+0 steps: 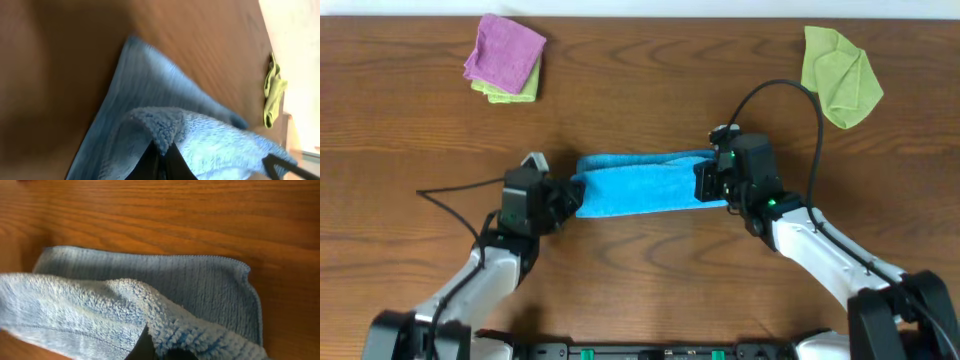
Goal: Fold the cloth
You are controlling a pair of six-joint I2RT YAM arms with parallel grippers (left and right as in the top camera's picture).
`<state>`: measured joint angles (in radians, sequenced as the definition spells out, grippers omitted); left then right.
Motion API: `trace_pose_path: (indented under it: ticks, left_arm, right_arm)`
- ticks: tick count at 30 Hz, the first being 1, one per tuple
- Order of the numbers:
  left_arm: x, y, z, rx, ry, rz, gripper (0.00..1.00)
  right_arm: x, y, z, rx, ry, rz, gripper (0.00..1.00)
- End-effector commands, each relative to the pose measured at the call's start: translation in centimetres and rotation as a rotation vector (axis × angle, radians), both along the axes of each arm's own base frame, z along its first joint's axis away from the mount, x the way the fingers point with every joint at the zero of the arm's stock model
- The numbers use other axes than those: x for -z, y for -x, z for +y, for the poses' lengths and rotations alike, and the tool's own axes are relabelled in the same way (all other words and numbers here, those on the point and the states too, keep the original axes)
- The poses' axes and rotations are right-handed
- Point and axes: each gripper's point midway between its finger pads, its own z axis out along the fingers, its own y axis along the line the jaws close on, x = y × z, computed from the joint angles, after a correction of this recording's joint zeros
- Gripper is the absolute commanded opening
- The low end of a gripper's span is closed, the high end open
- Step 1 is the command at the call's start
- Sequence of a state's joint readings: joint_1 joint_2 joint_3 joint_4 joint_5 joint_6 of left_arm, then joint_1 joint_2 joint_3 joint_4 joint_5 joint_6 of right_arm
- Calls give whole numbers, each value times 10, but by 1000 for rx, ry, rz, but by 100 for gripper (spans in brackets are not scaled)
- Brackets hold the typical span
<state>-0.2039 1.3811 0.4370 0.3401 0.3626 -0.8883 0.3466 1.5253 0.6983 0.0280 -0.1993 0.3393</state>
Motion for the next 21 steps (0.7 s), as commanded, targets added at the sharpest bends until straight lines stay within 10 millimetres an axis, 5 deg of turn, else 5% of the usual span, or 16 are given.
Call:
trace_pose_path:
  ticks: [1,15,16,19,21]
  left_arm:
    - [-8,-23,1,5,-51,-44,6]
    - [13,-45,5,-26,-98,0,6]
    - [13,-46,5,-28,-100,0,6]
    - [14,-46,7,-32,-112,-3,12]
    - [14,-47,8,-33,-124,-9,39]
  right_arm:
    - [8,-6,-5,21,48,-12,1]
    - [27,-22,-7,40,78,-32,1]
    - [30,-22,-6,40,79,-28,5]
    - [30,-24,-5,38,77,-33,36]
    - [28,-26,-4,39,73,-42,65]
